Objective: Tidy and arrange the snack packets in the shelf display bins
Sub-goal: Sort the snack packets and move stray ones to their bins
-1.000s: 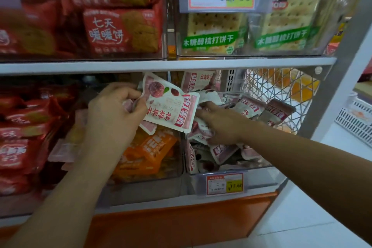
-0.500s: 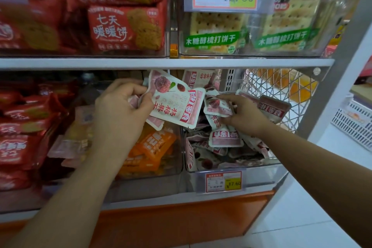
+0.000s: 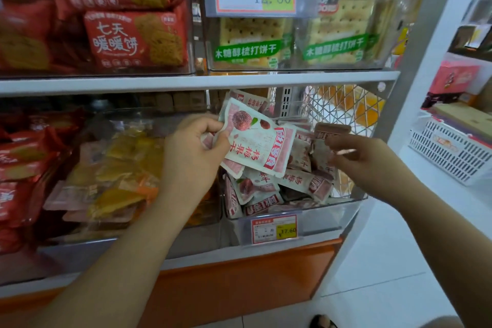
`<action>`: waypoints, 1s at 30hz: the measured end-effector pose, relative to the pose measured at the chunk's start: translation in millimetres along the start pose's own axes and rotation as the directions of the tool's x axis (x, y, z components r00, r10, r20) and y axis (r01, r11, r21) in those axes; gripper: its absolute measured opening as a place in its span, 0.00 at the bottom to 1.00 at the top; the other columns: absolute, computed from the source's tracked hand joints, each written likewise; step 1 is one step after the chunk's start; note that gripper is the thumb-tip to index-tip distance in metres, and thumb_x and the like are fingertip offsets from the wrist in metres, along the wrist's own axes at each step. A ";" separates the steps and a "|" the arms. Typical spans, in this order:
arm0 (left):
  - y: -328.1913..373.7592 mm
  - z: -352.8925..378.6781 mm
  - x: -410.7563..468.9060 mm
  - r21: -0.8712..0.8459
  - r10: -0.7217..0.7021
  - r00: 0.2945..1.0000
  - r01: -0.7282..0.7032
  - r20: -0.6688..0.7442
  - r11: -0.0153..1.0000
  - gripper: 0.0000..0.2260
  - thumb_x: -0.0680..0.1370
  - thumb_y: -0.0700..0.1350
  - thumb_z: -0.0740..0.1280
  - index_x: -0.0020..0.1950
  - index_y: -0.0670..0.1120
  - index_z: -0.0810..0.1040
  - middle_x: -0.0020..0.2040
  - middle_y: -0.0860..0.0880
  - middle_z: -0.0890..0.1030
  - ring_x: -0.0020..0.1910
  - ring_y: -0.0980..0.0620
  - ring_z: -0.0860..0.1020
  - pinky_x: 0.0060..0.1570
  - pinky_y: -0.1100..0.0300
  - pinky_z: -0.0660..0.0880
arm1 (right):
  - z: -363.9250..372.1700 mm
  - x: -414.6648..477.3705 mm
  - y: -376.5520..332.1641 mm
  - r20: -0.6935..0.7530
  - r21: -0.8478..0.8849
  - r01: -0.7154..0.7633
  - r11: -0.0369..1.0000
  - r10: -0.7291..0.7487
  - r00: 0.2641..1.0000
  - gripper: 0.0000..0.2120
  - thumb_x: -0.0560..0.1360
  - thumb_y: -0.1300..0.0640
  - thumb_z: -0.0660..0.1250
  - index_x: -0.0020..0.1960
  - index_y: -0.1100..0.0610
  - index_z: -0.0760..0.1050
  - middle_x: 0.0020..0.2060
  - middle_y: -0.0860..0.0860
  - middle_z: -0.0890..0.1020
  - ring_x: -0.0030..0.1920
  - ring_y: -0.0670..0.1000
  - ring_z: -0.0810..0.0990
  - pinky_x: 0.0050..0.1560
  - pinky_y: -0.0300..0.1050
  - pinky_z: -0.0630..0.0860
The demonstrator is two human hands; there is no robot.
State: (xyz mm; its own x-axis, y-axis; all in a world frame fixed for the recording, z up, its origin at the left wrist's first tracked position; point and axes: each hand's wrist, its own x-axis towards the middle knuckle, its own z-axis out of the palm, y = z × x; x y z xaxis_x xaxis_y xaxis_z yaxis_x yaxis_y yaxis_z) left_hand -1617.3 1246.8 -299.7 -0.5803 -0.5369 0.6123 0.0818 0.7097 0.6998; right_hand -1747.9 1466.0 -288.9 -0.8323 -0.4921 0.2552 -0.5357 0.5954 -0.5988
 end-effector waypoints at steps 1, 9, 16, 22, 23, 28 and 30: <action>1.9 6.4 0.0 0.045 0.022 0.999 -0.024 0.042 0.999 0.01 0.74 0.40 0.69 0.43 0.44 0.80 0.48 0.52 0.79 0.44 0.59 0.77 0.41 0.65 0.76 | 0.7 -6.8 3.8 0.030 -0.007 -0.032 0.999 0.032 0.999 0.15 0.75 0.53 0.67 0.62 0.52 0.75 0.58 0.49 0.79 0.48 0.47 0.78 0.47 0.40 0.71; 8.3 45.3 8.1 0.662 -0.081 0.903 -0.246 0.422 0.708 0.19 0.78 0.49 0.62 0.69 0.51 0.66 0.66 0.47 0.71 0.62 0.47 0.72 0.62 0.50 0.69 | 15.6 -9.8 15.6 0.276 -0.049 -0.010 0.999 0.023 0.961 0.27 0.70 0.54 0.72 0.67 0.52 0.70 0.53 0.46 0.75 0.48 0.45 0.74 0.46 0.33 0.70; 11.1 65.3 12.0 0.609 -0.266 0.593 -0.507 0.760 0.610 0.24 0.80 0.63 0.49 0.75 0.61 0.53 0.78 0.55 0.49 0.77 0.46 0.47 0.71 0.37 0.43 | 20.5 -3.4 19.9 0.254 -0.064 0.163 0.985 -0.142 0.957 0.24 0.72 0.52 0.69 0.67 0.49 0.71 0.61 0.47 0.74 0.54 0.46 0.74 0.58 0.42 0.74; 11.3 71.6 44.7 0.515 -0.092 0.854 -0.219 0.512 0.829 0.15 0.79 0.53 0.61 0.65 0.54 0.74 0.67 0.49 0.69 0.62 0.48 0.71 0.63 0.48 0.69 | 32.7 1.3 22.9 0.317 -0.065 0.207 0.976 -0.177 0.932 0.22 0.75 0.49 0.67 0.68 0.46 0.69 0.60 0.45 0.73 0.50 0.43 0.70 0.53 0.38 0.72; 6.1 72.6 50.8 0.540 -0.097 0.900 -0.167 0.426 0.825 0.15 0.79 0.51 0.62 0.65 0.54 0.73 0.66 0.47 0.70 0.60 0.46 0.73 0.60 0.51 0.72 | 34.0 3.1 23.2 0.309 -0.063 0.208 0.976 -0.180 0.934 0.23 0.74 0.49 0.67 0.68 0.46 0.69 0.61 0.46 0.73 0.51 0.43 0.70 0.53 0.37 0.71; -14.3 83.7 83.8 0.558 -0.268 0.867 -0.014 0.420 0.830 0.17 0.78 0.49 0.62 0.68 0.52 0.71 0.70 0.45 0.68 0.61 0.44 0.74 0.58 0.53 0.74 | 40.1 12.8 25.1 0.313 0.003 0.173 0.985 -0.165 0.935 0.22 0.75 0.49 0.67 0.68 0.45 0.69 0.57 0.46 0.76 0.41 0.39 0.73 0.36 0.26 0.66; -22.0 88.9 94.0 0.574 -0.284 0.860 -0.013 0.425 0.819 0.20 0.78 0.49 0.63 0.70 0.51 0.69 0.74 0.46 0.61 0.68 0.44 0.67 0.64 0.53 0.69 | 39.8 15.0 26.0 0.322 0.048 0.124 0.991 -0.133 0.937 0.22 0.75 0.50 0.67 0.68 0.46 0.69 0.54 0.45 0.77 0.36 0.38 0.74 0.34 0.27 0.68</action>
State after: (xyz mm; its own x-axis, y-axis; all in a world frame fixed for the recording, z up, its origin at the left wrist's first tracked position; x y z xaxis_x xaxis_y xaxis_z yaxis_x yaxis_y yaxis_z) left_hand -1745.6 1221.3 -290.2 -0.8662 -0.4696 0.1712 -0.3907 0.8498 0.3539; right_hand -1768.7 1448.8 -330.9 -0.6632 -0.7448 0.0741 -0.6271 0.4989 -0.5982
